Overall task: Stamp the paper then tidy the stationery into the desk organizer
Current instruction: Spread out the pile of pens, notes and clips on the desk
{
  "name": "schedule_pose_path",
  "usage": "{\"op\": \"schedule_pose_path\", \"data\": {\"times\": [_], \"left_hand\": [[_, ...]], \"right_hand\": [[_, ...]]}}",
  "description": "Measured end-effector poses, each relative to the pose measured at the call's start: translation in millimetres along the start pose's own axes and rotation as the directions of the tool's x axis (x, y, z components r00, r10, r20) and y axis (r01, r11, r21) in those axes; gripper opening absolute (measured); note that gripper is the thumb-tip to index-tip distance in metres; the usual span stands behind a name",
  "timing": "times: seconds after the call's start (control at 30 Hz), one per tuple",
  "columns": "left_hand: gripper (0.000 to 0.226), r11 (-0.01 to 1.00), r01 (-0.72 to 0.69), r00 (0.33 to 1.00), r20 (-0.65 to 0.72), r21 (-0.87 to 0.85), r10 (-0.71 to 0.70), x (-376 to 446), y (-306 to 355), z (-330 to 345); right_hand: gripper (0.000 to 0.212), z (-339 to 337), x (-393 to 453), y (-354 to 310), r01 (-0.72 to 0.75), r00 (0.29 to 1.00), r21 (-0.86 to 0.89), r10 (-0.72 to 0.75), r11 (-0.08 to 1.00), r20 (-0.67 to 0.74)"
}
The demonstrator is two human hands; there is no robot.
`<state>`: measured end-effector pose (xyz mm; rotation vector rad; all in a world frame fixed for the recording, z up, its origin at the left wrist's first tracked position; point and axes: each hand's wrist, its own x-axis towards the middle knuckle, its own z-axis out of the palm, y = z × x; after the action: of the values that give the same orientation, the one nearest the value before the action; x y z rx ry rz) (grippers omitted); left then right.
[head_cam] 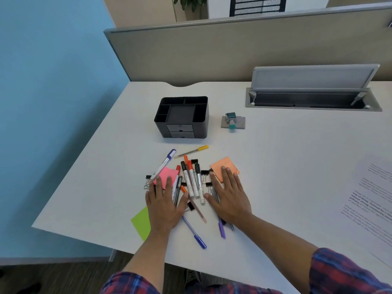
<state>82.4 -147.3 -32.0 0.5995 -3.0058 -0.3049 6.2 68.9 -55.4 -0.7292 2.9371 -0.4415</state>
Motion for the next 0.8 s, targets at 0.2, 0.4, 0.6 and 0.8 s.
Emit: {"op": "schedule_pose_path", "data": {"times": [0.2, 0.4, 0.6, 0.8], "left_hand": [[0.083, 0.999, -0.044, 0.999, -0.009, 0.022, 0.044, 10.6, -11.8, -2.1], [0.075, 0.997, -0.073, 0.997, -0.007, -0.010, 0.073, 24.2, -23.3, -7.1], [0.082, 0.995, -0.102, 0.995, -0.021, 0.001, 0.102, 35.8, -28.8, -14.3], [0.066, 0.972, -0.232, 0.969, -0.101, -0.045, 0.226, 36.3, -23.0, -20.5]], "right_hand": [[0.076, 1.3, 9.3, -19.7, -0.018, 1.000, 0.063, 0.018, 0.998, -0.004], [0.081, 5.5, 16.5, -43.6, -0.016, 0.999, 0.077, 0.019, 0.997, -0.030], [0.079, 11.9, 24.9, -61.9, -0.042, 0.998, 0.090, 0.046, 0.995, -0.045], [0.077, 18.6, 35.8, -85.7, -0.085, 0.996, 0.146, 0.089, 0.986, -0.021]]}}
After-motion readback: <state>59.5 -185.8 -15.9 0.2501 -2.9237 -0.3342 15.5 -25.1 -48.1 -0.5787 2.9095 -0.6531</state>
